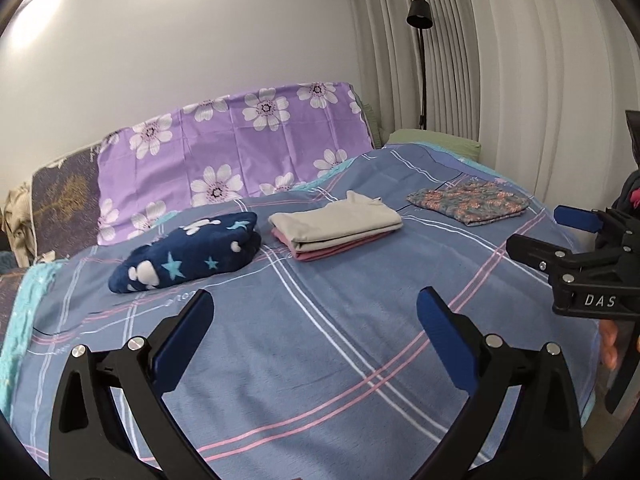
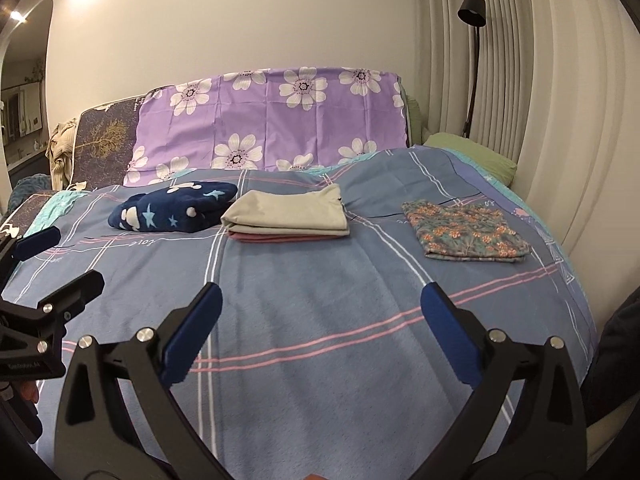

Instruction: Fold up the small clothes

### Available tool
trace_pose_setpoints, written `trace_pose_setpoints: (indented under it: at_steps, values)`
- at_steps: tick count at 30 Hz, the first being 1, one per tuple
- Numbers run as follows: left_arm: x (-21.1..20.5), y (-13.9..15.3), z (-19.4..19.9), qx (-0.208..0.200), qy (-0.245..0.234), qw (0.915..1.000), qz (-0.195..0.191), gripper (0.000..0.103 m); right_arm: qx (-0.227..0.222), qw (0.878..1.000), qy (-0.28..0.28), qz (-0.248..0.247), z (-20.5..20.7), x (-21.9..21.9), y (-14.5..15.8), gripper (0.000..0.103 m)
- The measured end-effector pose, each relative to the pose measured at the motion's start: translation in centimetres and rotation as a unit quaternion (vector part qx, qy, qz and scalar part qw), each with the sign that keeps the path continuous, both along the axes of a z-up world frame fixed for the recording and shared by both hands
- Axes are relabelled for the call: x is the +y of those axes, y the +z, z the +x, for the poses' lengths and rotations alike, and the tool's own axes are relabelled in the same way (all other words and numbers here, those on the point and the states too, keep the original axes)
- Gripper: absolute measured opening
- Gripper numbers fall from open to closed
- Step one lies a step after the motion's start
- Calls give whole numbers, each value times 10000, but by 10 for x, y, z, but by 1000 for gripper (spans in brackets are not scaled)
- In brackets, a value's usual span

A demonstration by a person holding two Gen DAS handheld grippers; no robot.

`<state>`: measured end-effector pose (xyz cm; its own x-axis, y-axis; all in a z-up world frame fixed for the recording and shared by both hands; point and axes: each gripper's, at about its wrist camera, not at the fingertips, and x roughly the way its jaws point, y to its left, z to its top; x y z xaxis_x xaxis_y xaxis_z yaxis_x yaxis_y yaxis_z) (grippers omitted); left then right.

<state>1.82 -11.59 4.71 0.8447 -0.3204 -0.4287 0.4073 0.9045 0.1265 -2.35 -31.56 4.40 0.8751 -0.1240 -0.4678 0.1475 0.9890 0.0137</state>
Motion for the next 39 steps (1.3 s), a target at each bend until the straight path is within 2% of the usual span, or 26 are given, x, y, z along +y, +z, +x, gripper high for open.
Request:
trace_pose_setpoints:
  at_steps: [12, 27, 33, 39]
  values:
    - [7, 5, -11, -73, 112, 9999, -17, 102, 20, 10000, 3, 67, -13, 3, 0, 101]
    - [5, -3, -5, 84, 196, 9997, 96, 102, 81, 9999, 97, 100, -8, 7, -4, 101]
    - [4, -5, -8, 31, 161, 9997, 163, 102, 88, 9999, 106, 101, -7, 8, -5, 101]
    - [6, -6, -7, 90, 145, 9998, 101, 102, 114, 9998, 103, 90, -7, 8, -6, 101]
